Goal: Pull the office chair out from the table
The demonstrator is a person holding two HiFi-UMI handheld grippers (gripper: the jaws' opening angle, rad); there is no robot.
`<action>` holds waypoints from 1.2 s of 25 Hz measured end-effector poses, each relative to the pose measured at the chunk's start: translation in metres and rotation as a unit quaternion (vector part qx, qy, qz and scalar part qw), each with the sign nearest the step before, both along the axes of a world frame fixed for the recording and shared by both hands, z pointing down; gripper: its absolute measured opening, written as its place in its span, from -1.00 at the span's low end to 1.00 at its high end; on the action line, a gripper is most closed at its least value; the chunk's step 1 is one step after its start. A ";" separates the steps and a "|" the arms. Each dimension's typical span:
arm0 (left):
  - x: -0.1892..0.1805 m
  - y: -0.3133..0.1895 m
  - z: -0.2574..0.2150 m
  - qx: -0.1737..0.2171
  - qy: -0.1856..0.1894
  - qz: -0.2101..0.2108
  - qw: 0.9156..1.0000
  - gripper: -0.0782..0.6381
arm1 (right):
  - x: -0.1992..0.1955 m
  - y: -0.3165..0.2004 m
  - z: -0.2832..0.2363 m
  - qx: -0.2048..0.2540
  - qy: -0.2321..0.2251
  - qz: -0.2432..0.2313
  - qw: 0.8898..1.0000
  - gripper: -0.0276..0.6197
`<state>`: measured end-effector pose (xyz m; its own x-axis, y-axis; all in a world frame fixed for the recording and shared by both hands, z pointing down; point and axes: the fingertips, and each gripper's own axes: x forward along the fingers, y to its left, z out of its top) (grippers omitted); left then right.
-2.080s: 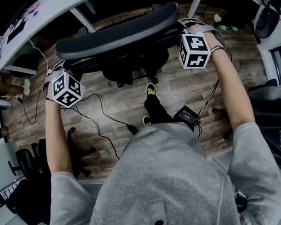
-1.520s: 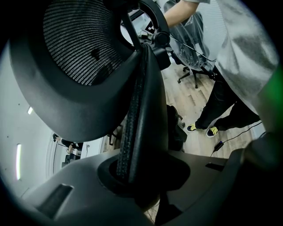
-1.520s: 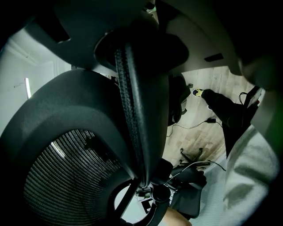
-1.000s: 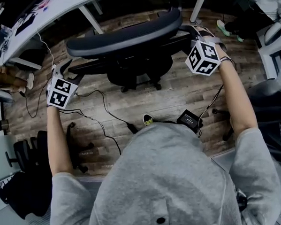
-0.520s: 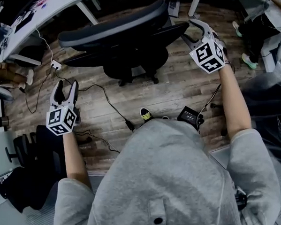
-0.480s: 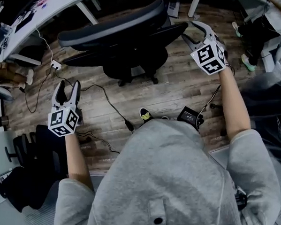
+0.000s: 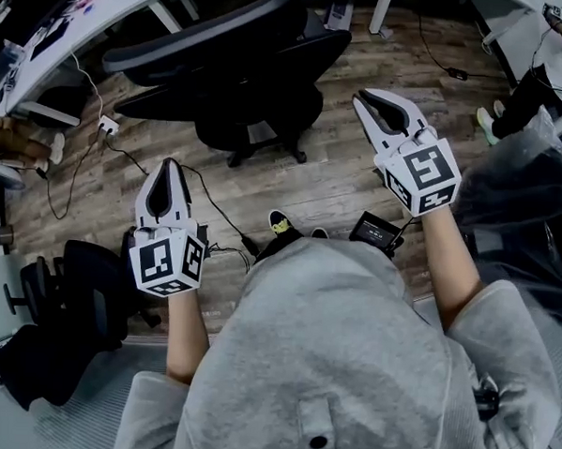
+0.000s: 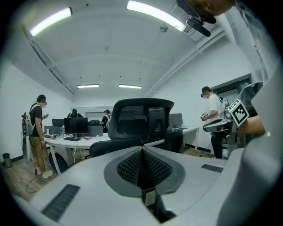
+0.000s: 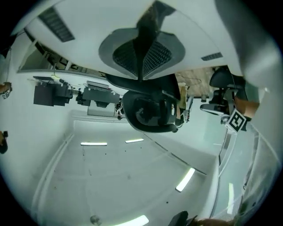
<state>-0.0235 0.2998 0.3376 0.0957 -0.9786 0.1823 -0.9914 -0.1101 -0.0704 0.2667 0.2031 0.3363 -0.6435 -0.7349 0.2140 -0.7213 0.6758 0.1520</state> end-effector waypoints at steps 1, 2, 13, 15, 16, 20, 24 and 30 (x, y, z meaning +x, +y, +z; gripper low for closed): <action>0.007 0.005 -0.002 0.000 0.000 0.003 1.000 -0.74 | -0.003 0.010 -0.003 -0.004 -0.013 -0.004 1.000 -0.75; 0.013 0.009 -0.003 0.001 0.001 0.005 1.000 -0.75 | -0.005 0.018 -0.005 -0.009 -0.025 -0.005 1.000 -0.75; 0.040 0.021 -0.012 0.000 -0.010 -0.005 1.000 -0.75 | 0.012 0.042 -0.011 -0.021 -0.060 0.004 0.998 -0.76; 0.041 0.022 -0.015 0.005 -0.007 -0.008 1.000 -0.75 | 0.014 0.041 -0.012 -0.019 -0.062 0.004 0.998 -0.76; 0.041 0.022 -0.017 0.008 -0.008 -0.009 1.000 -0.75 | 0.014 0.040 -0.013 -0.018 -0.063 0.003 0.998 -0.76; 0.040 0.020 -0.020 0.012 -0.018 -0.015 1.000 -0.75 | 0.012 0.039 -0.014 -0.014 -0.065 -0.001 0.998 -0.76; 0.038 0.019 -0.023 0.014 -0.016 -0.018 1.000 -0.75 | 0.009 0.037 -0.014 -0.013 -0.068 -0.006 0.998 -0.76; 0.037 0.014 -0.021 0.013 -0.014 -0.022 1.000 -0.75 | 0.008 0.031 -0.015 -0.010 -0.068 -0.007 0.998 -0.76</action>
